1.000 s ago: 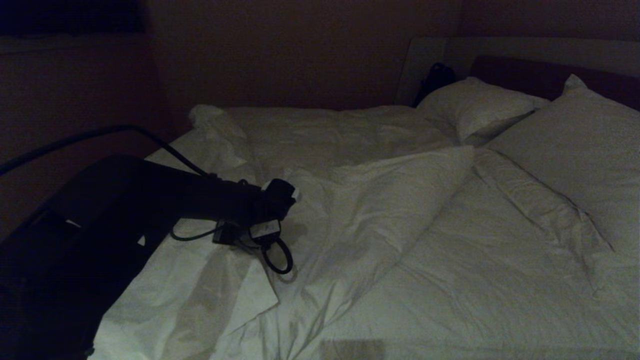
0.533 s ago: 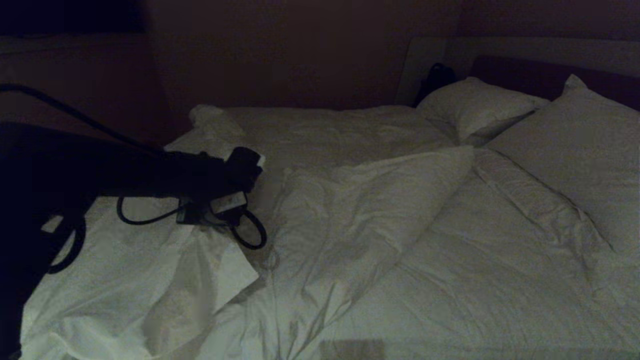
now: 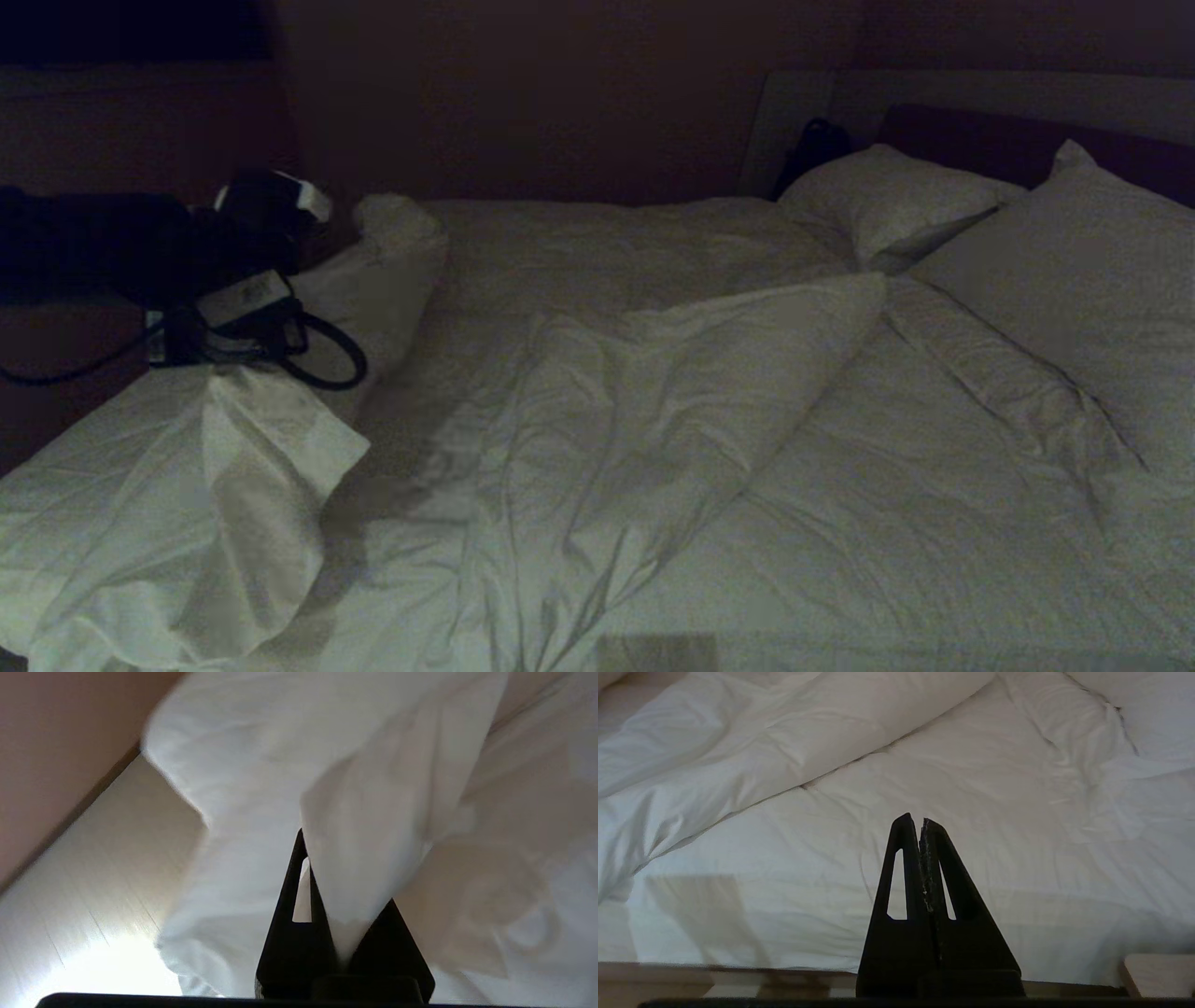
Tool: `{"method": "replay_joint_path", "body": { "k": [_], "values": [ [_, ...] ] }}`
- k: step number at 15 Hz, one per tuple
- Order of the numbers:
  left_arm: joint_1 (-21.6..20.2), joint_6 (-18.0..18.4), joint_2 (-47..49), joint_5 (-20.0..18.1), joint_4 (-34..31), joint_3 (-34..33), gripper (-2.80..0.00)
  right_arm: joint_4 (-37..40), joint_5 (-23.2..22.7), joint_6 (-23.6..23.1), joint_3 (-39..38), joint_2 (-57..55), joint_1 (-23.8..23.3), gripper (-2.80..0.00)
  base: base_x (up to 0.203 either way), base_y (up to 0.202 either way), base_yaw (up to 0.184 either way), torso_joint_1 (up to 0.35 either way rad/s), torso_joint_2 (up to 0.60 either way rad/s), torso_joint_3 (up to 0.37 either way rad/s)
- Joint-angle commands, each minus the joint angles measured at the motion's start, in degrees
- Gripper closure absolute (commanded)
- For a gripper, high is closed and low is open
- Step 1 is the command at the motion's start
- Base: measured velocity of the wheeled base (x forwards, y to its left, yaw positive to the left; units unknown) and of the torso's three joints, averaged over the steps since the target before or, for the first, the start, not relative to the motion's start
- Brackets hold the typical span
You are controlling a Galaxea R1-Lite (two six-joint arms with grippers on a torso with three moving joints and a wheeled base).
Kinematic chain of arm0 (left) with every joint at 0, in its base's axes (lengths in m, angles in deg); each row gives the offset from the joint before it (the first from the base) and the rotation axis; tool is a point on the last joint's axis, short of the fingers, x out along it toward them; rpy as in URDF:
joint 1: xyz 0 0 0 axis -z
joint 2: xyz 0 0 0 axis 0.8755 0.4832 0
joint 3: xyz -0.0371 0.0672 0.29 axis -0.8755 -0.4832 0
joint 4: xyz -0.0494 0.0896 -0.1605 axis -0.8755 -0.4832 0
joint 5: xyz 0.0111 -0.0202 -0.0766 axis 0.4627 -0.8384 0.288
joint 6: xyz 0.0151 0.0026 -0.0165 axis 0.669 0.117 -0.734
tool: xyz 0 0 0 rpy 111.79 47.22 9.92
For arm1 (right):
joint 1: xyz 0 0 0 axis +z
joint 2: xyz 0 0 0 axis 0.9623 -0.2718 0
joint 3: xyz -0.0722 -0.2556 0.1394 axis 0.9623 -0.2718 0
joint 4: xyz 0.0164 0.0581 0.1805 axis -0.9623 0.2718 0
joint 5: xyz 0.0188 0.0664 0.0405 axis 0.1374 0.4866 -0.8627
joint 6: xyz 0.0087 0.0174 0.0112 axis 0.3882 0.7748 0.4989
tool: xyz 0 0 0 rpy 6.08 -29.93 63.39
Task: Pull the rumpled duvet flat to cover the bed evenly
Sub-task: Flatten the corners of the folded blanket
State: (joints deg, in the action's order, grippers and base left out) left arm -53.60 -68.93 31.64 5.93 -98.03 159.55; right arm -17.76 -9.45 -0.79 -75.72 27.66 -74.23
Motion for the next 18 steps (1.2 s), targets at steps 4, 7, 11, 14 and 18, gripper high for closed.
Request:
{"method": "replay_joint_path", "body": {
  "k": [4,7,11,14,18],
  "values": [
    [-10.57,2.59,-8.20,-2.88,0.09,1.41,0.00,0.00,-0.01,-0.02,-0.01,-0.06,0.00,0.00,0.000,0.000,0.000,0.000,0.00,0.000],
    [-13.84,3.94,-9.89,-3.79,0.18,1.94,0.00,0.00,-0.01,-0.02,-0.01,-0.06,0.00,0.00,0.000,0.000,0.000,0.000,0.00,0.000],
    [-19.56,6.32,-12.07,-4.07,0.23,2.51,0.00,0.00,-0.01,-0.02,-0.01,-0.06,0.00,0.00,0.000,0.000,0.000,0.000,0.00,0.000],
    [-21.49,8.49,-12.04,-3.96,0.62,2.55,0.00,0.00,-0.01,-0.02,-0.01,0.02,0.00,0.00,0.000,0.000,0.000,0.000,0.00,0.000],
    [-23.00,9.03,-9.00,-3.79,0.62,1.43,0.00,0.00,-0.01,-0.02,-0.01,-0.06,0.09,0.00,0.000,0.000,0.000,0.000,0.00,0.000]
  ]
}}
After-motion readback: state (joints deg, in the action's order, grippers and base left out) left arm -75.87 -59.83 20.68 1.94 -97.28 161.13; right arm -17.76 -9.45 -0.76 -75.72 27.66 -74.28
